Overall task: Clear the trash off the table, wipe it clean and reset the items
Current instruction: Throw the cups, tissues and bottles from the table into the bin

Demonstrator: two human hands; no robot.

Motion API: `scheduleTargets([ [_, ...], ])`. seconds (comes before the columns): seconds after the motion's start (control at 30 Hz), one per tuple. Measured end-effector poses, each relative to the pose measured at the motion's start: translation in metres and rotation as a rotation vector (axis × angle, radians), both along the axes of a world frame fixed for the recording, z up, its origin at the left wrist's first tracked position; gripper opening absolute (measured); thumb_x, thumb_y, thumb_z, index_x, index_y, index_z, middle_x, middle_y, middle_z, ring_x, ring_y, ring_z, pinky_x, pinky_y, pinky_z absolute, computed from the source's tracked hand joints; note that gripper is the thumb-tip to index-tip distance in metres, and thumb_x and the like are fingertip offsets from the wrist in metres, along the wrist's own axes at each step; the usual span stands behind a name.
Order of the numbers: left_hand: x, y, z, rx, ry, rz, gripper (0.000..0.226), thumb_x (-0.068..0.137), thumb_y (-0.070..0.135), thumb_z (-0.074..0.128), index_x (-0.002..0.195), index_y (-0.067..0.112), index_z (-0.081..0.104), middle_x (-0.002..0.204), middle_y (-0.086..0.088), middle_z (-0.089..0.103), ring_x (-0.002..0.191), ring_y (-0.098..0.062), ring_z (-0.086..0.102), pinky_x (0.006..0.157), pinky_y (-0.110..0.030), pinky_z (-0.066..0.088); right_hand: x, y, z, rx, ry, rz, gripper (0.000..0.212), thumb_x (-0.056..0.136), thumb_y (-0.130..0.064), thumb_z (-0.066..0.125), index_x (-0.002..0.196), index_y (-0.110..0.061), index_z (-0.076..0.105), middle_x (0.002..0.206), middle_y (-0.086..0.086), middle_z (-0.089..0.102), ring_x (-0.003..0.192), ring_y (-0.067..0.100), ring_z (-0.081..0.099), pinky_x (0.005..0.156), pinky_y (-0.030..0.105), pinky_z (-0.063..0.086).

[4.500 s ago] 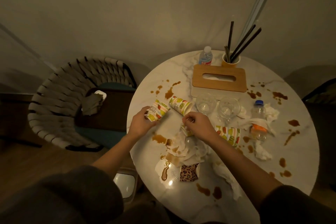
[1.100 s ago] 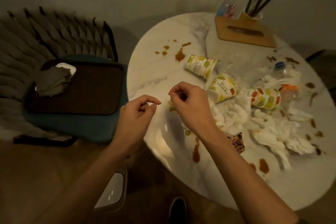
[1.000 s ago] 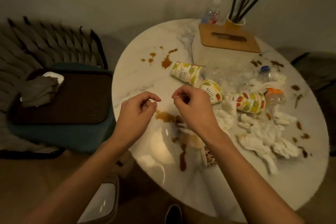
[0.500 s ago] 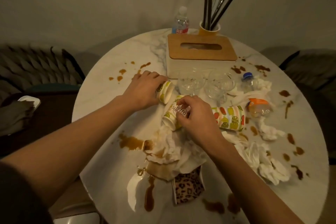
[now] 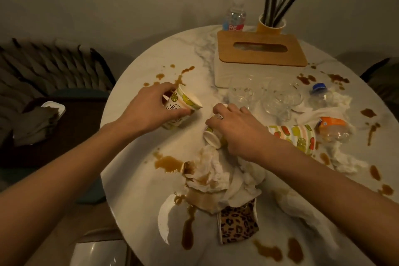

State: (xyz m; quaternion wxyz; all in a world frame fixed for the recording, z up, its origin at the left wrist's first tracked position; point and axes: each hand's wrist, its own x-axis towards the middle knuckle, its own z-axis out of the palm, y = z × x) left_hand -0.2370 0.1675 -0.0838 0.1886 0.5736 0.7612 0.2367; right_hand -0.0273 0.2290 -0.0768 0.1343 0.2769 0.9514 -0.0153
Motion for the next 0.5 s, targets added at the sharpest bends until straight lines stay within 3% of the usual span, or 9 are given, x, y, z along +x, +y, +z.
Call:
scheduleTargets([
  [0.23, -0.025, -0.068, 0.004, 0.110, -0.288, 0.158, 0.064, 0.073, 0.057, 0.069, 0.128, 0.028, 0.055, 0.113, 0.015, 0.059, 0.096, 0.001, 0.058, 0.068, -0.010, 0.045, -0.039, -0.011, 0.016, 0.078, 0.070, 0.033, 0.058, 0.084, -0.031, 0.069, 0.136, -0.026, 0.044, 0.133, 0.005, 0.040, 0.113, 0.026, 0.051, 0.097, 0.042, 0.040],
  [0.37, -0.049, -0.118, 0.003, 0.176, -0.522, 0.292, 0.071, 0.068, 0.056, 0.065, 0.131, 0.026, 0.053, 0.112, 0.016, 0.064, 0.095, 0.005, 0.063, 0.068, -0.010, 0.051, -0.077, -0.038, 0.031, 0.050, 0.200, 0.031, 0.059, 0.084, -0.035, 0.068, 0.137, -0.029, 0.043, 0.133, 0.004, 0.040, 0.111, 0.026, 0.052, 0.097, 0.042, 0.037],
  [0.5, -0.080, -0.179, -0.002, 0.211, -0.690, 0.432, 0.062, 0.069, 0.047, 0.064, 0.126, 0.024, 0.054, 0.108, 0.015, 0.066, 0.092, 0.009, 0.065, 0.068, -0.010, 0.053, -0.118, -0.083, 0.033, -0.046, 0.313, 0.023, 0.062, 0.085, -0.048, 0.065, 0.139, -0.029, 0.041, 0.131, 0.001, 0.044, 0.111, 0.022, 0.051, 0.095, 0.037, 0.037],
])
